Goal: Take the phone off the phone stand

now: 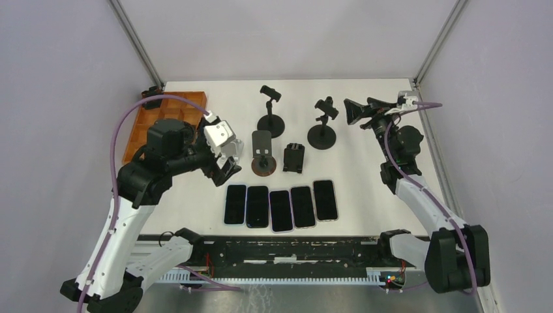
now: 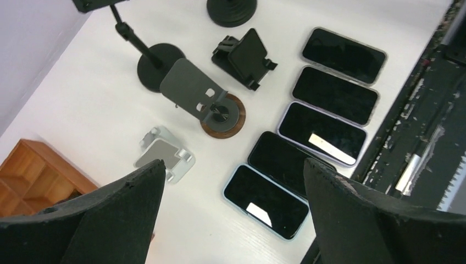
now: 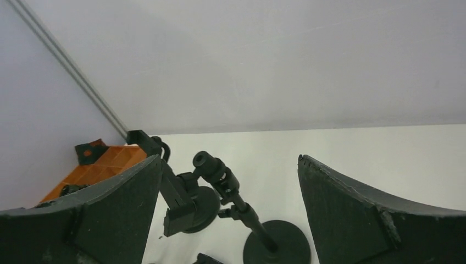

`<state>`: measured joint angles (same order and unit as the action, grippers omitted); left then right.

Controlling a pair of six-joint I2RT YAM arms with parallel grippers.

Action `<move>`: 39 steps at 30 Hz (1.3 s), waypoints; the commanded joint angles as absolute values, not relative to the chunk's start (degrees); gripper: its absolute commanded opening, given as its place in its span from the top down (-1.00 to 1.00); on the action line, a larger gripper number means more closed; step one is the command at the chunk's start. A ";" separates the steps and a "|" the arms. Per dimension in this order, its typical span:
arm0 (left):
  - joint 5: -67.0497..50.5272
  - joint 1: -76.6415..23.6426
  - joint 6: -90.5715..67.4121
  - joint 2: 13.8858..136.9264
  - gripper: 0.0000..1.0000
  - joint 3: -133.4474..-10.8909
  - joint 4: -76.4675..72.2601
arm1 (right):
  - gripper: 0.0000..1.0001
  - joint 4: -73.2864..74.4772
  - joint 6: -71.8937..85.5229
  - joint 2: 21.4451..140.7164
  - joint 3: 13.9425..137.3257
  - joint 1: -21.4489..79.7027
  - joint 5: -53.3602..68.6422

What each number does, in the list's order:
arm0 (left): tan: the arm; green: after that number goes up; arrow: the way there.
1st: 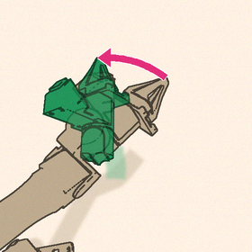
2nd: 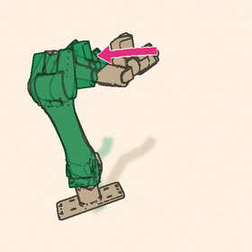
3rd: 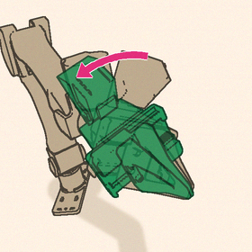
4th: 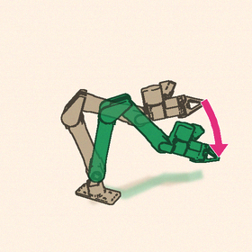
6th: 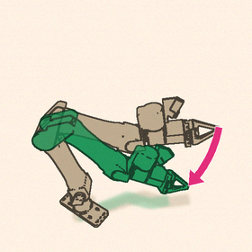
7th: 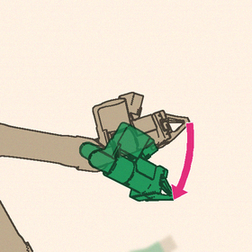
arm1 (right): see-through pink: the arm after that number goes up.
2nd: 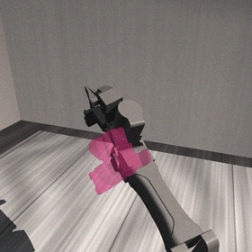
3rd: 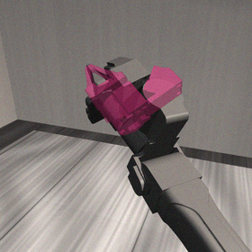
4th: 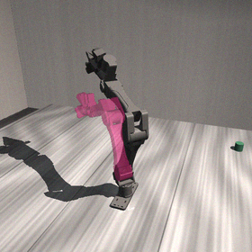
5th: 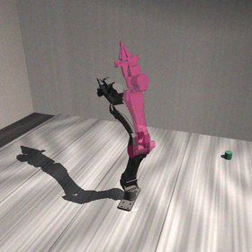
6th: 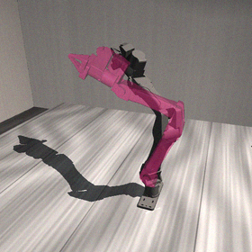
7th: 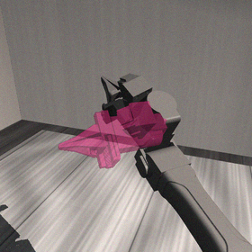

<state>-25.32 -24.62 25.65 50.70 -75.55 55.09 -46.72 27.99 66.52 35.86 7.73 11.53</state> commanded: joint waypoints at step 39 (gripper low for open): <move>-34.00 12.43 0.23 78.24 -1.00 -19.79 -51.90 | -0.96 -61.37 6.59 61.17 -6.18 5.37 -47.35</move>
